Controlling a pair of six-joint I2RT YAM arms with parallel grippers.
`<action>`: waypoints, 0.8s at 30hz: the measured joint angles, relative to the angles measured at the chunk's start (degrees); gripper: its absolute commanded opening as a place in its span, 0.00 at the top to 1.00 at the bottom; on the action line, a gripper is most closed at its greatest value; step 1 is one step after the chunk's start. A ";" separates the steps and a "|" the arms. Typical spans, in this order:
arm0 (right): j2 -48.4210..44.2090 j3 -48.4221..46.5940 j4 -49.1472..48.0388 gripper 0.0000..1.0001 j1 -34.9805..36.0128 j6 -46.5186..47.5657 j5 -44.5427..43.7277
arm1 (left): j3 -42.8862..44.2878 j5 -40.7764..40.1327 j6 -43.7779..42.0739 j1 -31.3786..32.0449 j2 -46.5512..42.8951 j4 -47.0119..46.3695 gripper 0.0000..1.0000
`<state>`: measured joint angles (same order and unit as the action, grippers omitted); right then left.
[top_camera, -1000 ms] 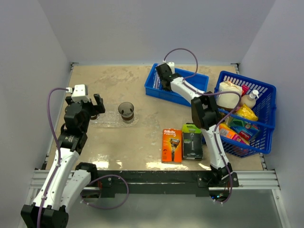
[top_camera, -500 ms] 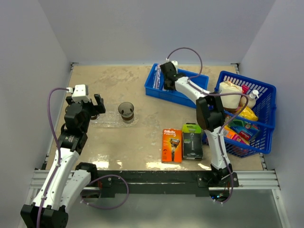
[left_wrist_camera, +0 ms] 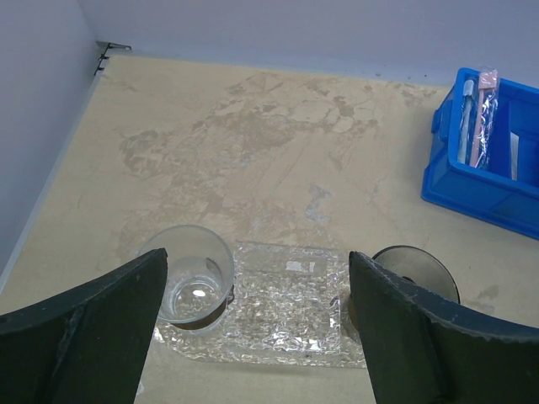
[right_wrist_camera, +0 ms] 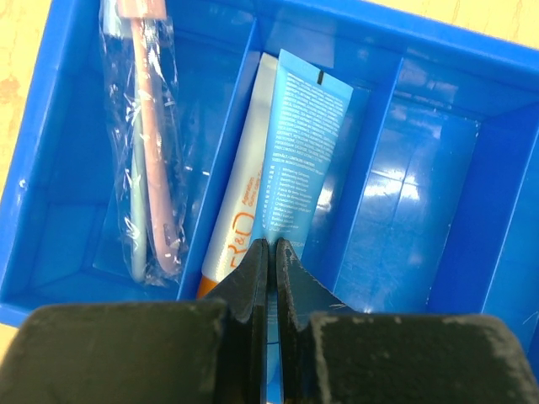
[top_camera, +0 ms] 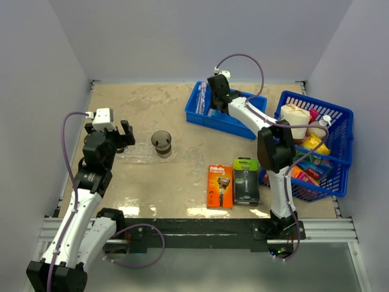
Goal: Prepare toiletry sets of a toothbrush and toothpaste on the tray
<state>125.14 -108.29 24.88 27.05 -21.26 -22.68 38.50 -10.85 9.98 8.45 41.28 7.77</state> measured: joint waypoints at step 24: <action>-27.78 22.12 -17.40 1.00 0.33 10.47 15.10 | 13.38 21.18 6.16 6.05 18.47 -5.90 0.16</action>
<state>97.36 -86.17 7.49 27.38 -10.79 -7.57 51.88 10.33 16.14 14.50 59.75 1.87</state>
